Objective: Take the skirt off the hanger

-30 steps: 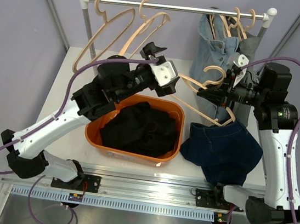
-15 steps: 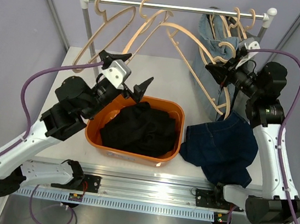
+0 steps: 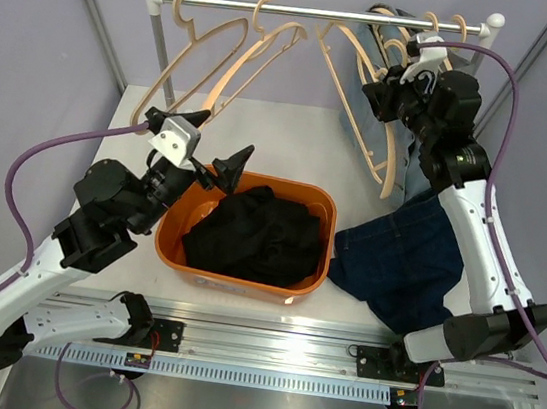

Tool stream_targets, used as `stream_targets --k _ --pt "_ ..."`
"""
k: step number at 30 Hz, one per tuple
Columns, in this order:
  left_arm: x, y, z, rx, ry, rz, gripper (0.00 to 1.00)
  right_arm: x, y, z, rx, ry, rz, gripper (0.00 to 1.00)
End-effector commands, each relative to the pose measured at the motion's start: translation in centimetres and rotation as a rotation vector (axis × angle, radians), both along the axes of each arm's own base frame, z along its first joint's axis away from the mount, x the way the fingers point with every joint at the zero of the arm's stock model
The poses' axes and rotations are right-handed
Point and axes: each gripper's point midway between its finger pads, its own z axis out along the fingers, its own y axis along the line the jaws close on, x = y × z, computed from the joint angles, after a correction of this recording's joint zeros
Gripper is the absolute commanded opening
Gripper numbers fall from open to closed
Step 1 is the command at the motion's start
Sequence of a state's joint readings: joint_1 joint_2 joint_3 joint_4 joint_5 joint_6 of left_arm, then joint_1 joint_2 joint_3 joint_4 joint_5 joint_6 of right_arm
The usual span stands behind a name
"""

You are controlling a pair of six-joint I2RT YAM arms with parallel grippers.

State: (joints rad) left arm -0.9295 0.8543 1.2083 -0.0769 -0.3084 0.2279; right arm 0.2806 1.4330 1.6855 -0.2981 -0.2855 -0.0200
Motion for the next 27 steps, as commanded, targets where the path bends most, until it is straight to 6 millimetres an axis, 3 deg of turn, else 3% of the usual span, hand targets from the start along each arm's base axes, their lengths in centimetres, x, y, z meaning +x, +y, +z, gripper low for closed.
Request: stream_targets --k 1,4,5,6,7,10,11,13,14,15,17,18,20,21,27 --pt "-0.1 0.5 0.3 -0.068 0.012 0.010 0.99 1.0 -0.3 3.3 0.014 -0.073 -0.136 0.00" --pt "-0.1 0.2 0.1 -0.077 0.022 -0.002 0.99 2.0 0.9 3.6 0.011 -0.073 -0.178 0.00" --pt "-0.1 0.0 -0.1 -0.077 0.028 -0.006 0.99 3.0 1.3 2.4 -0.004 -0.036 -0.202 0.00" --pt "-0.2 0.0 -0.2 -0.079 0.029 -0.008 0.99 3.2 1.3 3.6 0.016 -0.051 -0.227 0.00" --pt "-0.2 -0.1 -0.2 -0.086 0.033 -0.015 0.99 4.2 1.4 2.5 0.008 -0.023 -0.274 0.00" --pt "-0.3 -0.4 -0.4 -0.091 0.040 -0.029 0.99 4.9 1.9 3.7 0.047 -0.030 -0.282 0.00" --pt "-0.3 -0.5 -0.4 -0.089 0.041 -0.030 0.99 5.6 2.4 3.1 0.046 -0.017 -0.282 0.00" --pt "-0.4 -0.5 -0.6 -0.096 0.047 -0.037 0.99 6.0 2.5 4.3 0.065 -0.037 -0.286 0.00" --pt "-0.4 -0.5 -0.7 -0.096 0.048 -0.038 0.99 6.9 3.0 3.3 0.055 -0.017 -0.285 0.00" --pt "-0.4 -0.5 -0.8 -0.099 0.051 -0.039 0.99 6.9 3.1 4.3 0.070 -0.034 -0.283 0.00" --pt "-0.4 -0.6 -0.9 -0.105 0.056 -0.044 0.99 8.2 3.7 3.4 0.063 -0.021 -0.280 0.00" --pt "-0.5 -0.7 -0.9 -0.110 0.060 -0.049 0.99 8.3 3.8 4.5 0.074 -0.045 -0.280 0.00" --pt "-0.5 -0.8 -1.2 -0.112 0.066 -0.056 0.99 9.5 4.4 3.8 0.059 -0.048 -0.283 0.00" --pt "-0.5 -1.0 -1.3 -0.111 0.070 -0.061 0.99 9.7 4.4 4.4 0.064 -0.066 -0.286 0.00" --pt "-0.5 -1.4 -2.4 -0.105 0.100 -0.074 0.99 11.7 5.2 1.8 0.002 -0.052 -0.285 0.00"
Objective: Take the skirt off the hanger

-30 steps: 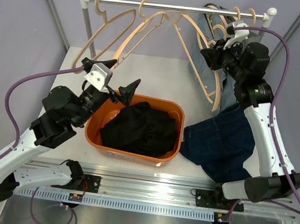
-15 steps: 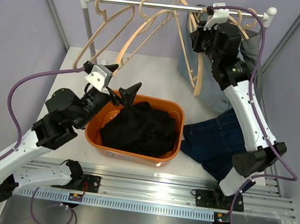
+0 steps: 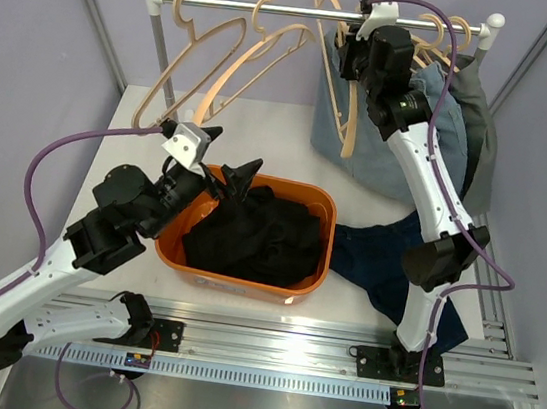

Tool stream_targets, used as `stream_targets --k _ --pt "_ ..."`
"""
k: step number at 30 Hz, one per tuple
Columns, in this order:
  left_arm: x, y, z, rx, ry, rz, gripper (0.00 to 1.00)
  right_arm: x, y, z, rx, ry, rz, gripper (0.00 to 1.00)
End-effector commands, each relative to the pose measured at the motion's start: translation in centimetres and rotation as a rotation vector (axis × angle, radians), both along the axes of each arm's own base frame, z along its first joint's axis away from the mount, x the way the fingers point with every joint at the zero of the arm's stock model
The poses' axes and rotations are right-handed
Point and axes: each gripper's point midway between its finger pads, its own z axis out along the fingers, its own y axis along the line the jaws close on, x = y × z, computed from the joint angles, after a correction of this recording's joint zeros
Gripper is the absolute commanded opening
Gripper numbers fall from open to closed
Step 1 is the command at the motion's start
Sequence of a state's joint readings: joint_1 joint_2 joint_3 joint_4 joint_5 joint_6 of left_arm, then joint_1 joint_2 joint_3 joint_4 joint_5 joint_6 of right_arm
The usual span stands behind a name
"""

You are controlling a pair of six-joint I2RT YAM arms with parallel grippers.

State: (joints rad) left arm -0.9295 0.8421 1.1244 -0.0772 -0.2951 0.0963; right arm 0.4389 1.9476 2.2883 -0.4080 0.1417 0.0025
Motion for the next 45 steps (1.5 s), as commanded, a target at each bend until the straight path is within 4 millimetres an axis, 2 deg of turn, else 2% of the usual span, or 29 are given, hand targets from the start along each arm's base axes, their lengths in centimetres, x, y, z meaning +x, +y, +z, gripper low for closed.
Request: stream_targets --k 1,7,9,10,11,12,13,14,15,19,20,22,24,25,26,27,28,29,30,35,38,42,45 --pt "-0.6 -0.1 1.1 -0.067 -0.012 -0.028 0.99 0.5 0.2 1.5 -0.010 -0.063 -0.011 0.00" --pt "-0.4 -0.6 0.3 -0.057 0.001 -0.035 0.99 0.9 0.7 -1.0 -0.063 -0.029 0.012 0.04" --pt "-0.4 -1.1 -0.2 -0.039 0.007 -0.051 0.99 0.5 0.8 -1.4 -0.069 -0.027 0.031 0.12" --pt "-0.4 -1.2 -0.3 -0.033 0.008 -0.058 0.99 -0.2 0.7 -0.3 -0.071 -0.051 0.045 0.17" --pt "-0.4 -1.5 -0.5 -0.023 0.012 -0.066 0.99 -0.5 0.8 -1.1 -0.083 -0.039 0.064 0.22" --pt "-0.5 -2.0 -0.9 -0.010 0.017 -0.090 0.99 -1.1 1.4 -0.9 -0.087 -0.051 0.113 0.30" --pt "-0.6 -2.3 -1.1 -0.005 0.021 -0.101 0.99 -2.0 1.5 0.1 -0.094 -0.076 0.139 0.34" --pt "-0.6 -2.6 -1.4 0.001 0.025 -0.112 0.99 -2.4 1.5 0.1 -0.104 -0.076 0.160 0.38" --pt "-0.7 -3.4 -1.7 0.010 0.028 -0.141 0.99 -3.3 2.6 0.2 -0.112 -0.082 0.238 0.48" --pt "-0.6 -5.4 -2.8 0.033 0.051 -0.205 0.99 -5.8 3.9 1.2 -0.156 -0.099 0.383 0.65" --pt "-0.6 -5.8 -2.9 0.037 0.054 -0.222 0.99 -6.4 4.4 1.8 -0.150 -0.110 0.427 0.68" --pt "-0.4 -6.6 -3.3 0.048 0.067 -0.236 0.99 -6.9 5.0 1.5 -0.163 -0.102 0.477 0.72" --pt "-0.4 -7.0 -3.3 0.049 0.068 -0.253 0.99 -7.2 5.4 2.0 -0.149 -0.105 0.498 0.73" --pt "-0.4 -7.1 -3.3 0.049 0.068 -0.256 0.99 -6.8 5.8 1.2 -0.151 -0.083 0.505 0.73" --pt "-0.4 -7.3 -3.4 0.050 0.069 -0.263 0.99 -6.7 5.9 2.1 -0.146 -0.102 0.502 0.73" --pt "-0.5 -7.4 -3.3 0.048 0.069 -0.266 0.99 -6.5 5.9 2.1 -0.140 -0.095 0.498 0.73" --pt "-0.5 -7.3 -3.3 0.047 0.068 -0.266 0.99 -5.9 6.3 1.1 -0.141 -0.068 0.503 0.73" --pt "-0.6 -7.3 -3.3 0.045 0.068 -0.268 0.99 -6.0 6.6 2.0 -0.133 -0.088 0.512 0.73" --pt "-0.7 -7.2 -3.2 0.042 0.066 -0.268 0.99 -5.9 6.9 1.9 -0.132 -0.088 0.516 0.73" --pt "-1.3 -6.8 -2.8 0.027 0.059 -0.285 0.99 -5.5 9.5 1.1 -0.138 -0.091 0.537 0.72" --pt "-1.8 -6.5 -2.8 0.016 0.065 -0.291 0.99 -6.1 11.1 0.8 -0.128 -0.085 0.561 0.72" --pt "-2.1 -6.3 -3.1 -0.007 0.086 -0.295 0.99 -6.8 11.8 0.6 -0.115 -0.075 0.590 0.73" --pt "-2.3 -6.3 -3.2 -0.017 0.092 -0.301 0.99 -7.9 11.6 2.2 -0.102 -0.103 0.606 0.75"
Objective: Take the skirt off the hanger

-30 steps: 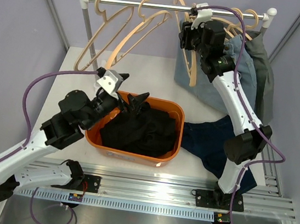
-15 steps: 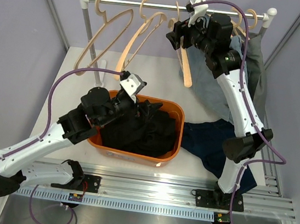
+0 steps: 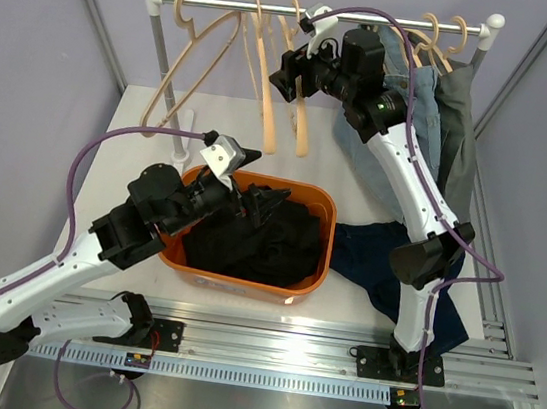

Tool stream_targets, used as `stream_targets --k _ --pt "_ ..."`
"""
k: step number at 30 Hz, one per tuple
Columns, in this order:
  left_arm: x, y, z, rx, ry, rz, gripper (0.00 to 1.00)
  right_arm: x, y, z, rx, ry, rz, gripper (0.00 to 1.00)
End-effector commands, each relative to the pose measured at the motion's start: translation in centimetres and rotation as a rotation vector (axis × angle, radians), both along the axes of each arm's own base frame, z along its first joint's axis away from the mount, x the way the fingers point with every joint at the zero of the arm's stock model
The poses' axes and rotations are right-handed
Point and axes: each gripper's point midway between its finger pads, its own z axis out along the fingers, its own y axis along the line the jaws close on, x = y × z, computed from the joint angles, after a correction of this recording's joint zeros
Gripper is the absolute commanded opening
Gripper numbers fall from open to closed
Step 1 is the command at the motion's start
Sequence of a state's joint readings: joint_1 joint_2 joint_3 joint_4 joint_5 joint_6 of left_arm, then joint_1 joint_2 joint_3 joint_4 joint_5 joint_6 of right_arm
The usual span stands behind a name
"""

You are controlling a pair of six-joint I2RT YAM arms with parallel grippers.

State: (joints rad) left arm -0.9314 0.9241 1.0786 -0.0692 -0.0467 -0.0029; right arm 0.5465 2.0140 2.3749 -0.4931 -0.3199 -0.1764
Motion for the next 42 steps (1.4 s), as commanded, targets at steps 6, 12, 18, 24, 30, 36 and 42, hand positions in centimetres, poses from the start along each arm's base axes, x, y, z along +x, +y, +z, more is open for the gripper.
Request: stream_targets --k 6,12,18,24,30,36,42 --pt "-0.9 -0.9 0.9 -0.059 0.000 -0.055 0.99 -3.8 -2.7 8.3 0.099 -0.133 0.000 0.96" --pt "-1.1 -1.4 0.3 -0.051 0.010 -0.080 0.99 -8.5 -5.1 10.0 0.061 -0.158 0.160 0.99" --pt "-1.3 -0.9 -0.2 -0.050 0.009 -0.075 0.99 -14.1 -10.2 10.9 -0.004 -0.200 0.250 0.99" --pt "-1.8 -0.7 -0.7 -0.029 0.025 -0.090 0.99 -20.3 -14.9 3.2 -0.238 -0.179 0.414 1.00" --pt "-2.4 -1.4 -2.3 0.005 0.048 -0.140 0.99 -24.8 -20.1 -10.4 -0.615 -0.004 0.490 0.99" --pt "-2.7 -1.2 -2.8 0.031 0.043 -0.152 0.99 -28.0 -25.1 -21.9 -0.857 0.262 0.551 0.96" --pt "-3.2 -1.0 -3.2 0.032 0.047 -0.166 0.99 -27.5 -28.0 -29.6 -1.023 0.322 0.517 0.99"
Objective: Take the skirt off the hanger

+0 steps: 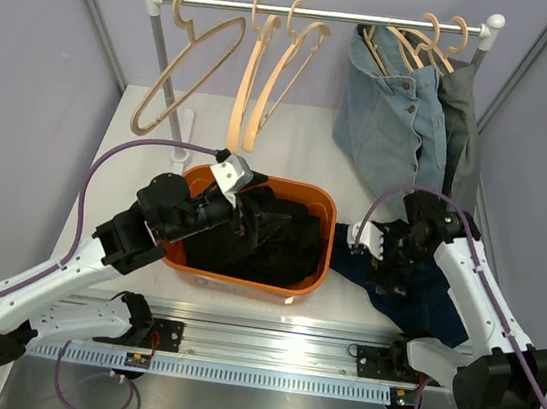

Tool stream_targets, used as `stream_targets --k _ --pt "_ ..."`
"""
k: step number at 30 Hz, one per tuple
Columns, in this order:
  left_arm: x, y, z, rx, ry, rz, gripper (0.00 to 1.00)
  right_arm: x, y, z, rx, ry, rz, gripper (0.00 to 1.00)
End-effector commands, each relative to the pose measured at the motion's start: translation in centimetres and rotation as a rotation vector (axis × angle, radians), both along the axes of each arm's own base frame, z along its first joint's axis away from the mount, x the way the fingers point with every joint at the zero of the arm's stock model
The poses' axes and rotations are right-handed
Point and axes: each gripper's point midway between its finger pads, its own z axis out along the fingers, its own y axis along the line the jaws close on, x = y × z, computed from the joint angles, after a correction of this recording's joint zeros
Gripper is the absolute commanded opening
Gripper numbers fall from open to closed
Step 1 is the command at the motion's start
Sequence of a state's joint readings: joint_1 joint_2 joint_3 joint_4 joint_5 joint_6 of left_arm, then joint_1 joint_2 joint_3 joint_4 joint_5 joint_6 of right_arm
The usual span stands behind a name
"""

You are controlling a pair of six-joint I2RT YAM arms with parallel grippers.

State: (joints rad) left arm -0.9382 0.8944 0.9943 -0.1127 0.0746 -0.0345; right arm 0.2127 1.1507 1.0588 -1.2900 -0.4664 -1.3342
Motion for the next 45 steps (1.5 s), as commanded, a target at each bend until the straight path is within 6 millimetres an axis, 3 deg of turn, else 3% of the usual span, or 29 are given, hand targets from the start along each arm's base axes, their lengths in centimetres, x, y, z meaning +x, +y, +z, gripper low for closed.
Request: stream_targets --k 1,9,13,15,17,20,21,23,24,25,29,30,32,33,35,36,37,38,39,45 --pt "-1.1 0.2 1.0 -0.038 -0.026 -0.038 0.99 1.2 -2.6 -2.7 -0.144 -0.073 0.024 0.99" --pt "-1.5 0.5 0.7 -0.058 -0.012 -0.043 0.99 5.3 -3.9 -8.8 -0.245 -0.091 -0.088 0.99" --pt "-1.5 0.9 0.6 -0.059 -0.004 -0.026 0.99 5.8 -3.9 -10.7 -0.261 -0.065 -0.111 0.98" --pt "-1.5 1.3 0.7 -0.066 -0.008 -0.016 0.99 5.5 -4.0 -11.9 -0.276 0.001 -0.141 0.91" --pt "-1.5 1.6 0.8 -0.074 -0.009 -0.003 0.99 5.2 -3.9 -12.5 -0.275 0.042 -0.168 0.82" --pt "-1.4 2.0 0.9 -0.086 -0.017 0.012 0.99 4.2 -2.9 -12.8 -0.227 0.124 -0.205 0.52" --pt "-1.5 2.2 1.1 -0.092 -0.022 0.015 0.99 4.4 -2.4 -12.3 -0.203 0.127 -0.216 0.33" --pt "-1.4 2.3 1.2 -0.091 -0.029 0.022 0.99 3.7 -1.3 -11.3 -0.138 0.166 -0.246 0.19" --pt "-1.4 2.4 1.3 -0.092 -0.033 0.024 0.99 4.4 -0.7 -9.7 -0.091 0.133 -0.259 0.13" --pt "-1.5 2.5 1.4 -0.094 -0.038 0.024 0.99 4.3 0.1 -8.6 -0.023 0.141 -0.274 0.00" --pt "-1.5 2.7 1.7 -0.097 -0.054 0.026 0.99 4.5 1.9 -1.6 0.148 0.068 -0.331 0.00" --pt "-1.5 2.7 1.7 -0.097 -0.057 0.026 0.99 5.2 2.3 1.5 0.194 -0.013 -0.328 0.00" --pt "-1.5 2.6 2.0 -0.103 -0.073 0.019 0.99 4.6 2.8 4.6 0.250 -0.042 -0.339 0.00" --pt "-1.5 2.5 2.2 -0.106 -0.079 0.017 0.99 5.0 3.1 7.7 0.294 -0.117 -0.326 0.00" --pt "-1.5 2.3 2.5 -0.103 -0.093 0.006 0.99 4.4 3.4 10.6 0.336 -0.152 -0.333 0.00" --pt "-1.5 2.2 2.7 -0.103 -0.099 0.003 0.99 4.5 4.0 13.5 0.387 -0.208 -0.311 0.00" --pt "-1.6 2.0 2.9 -0.102 -0.106 -0.009 0.99 4.3 4.3 15.0 0.422 -0.217 -0.319 0.00" --pt "-1.6 1.9 3.5 -0.107 -0.113 -0.015 0.99 4.1 4.7 16.7 0.456 -0.232 -0.313 0.00" --pt "-1.7 1.7 3.8 -0.109 -0.116 -0.022 0.99 3.9 5.4 20.1 0.524 -0.285 -0.277 0.00" --pt "-2.0 1.0 6.7 -0.125 -0.185 -0.068 0.99 4.0 8.3 32.1 0.794 -0.375 -0.210 0.00"
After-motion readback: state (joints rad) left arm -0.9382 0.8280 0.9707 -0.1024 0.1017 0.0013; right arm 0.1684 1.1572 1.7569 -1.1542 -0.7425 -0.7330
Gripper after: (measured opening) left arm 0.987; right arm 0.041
